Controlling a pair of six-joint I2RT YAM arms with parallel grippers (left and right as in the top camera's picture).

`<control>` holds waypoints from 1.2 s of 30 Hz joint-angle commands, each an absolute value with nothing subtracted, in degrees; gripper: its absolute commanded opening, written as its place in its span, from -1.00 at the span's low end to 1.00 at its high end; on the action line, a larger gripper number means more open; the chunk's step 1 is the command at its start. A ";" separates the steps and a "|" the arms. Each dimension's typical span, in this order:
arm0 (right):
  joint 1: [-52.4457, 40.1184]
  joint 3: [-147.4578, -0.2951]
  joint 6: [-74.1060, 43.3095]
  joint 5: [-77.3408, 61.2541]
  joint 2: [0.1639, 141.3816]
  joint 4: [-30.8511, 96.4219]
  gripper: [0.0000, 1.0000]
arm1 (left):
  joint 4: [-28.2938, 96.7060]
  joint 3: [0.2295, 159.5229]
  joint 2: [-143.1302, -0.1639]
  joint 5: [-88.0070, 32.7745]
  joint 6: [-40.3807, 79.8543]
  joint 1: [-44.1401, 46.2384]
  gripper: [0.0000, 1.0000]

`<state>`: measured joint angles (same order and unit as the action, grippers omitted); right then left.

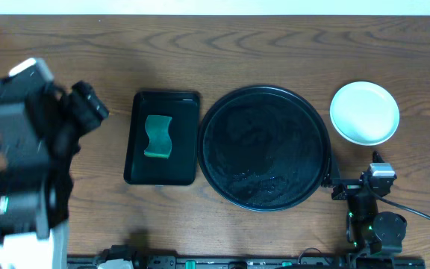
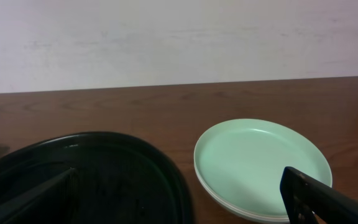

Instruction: Clean dirty plates on tray and stack at the side

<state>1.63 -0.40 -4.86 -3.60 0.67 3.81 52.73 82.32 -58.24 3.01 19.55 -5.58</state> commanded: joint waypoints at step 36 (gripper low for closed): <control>1.08 -0.30 -5.52 -3.42 0.30 4.05 0.99 | 44.10 38.24 -2.74 3.73 20.08 -5.82 0.62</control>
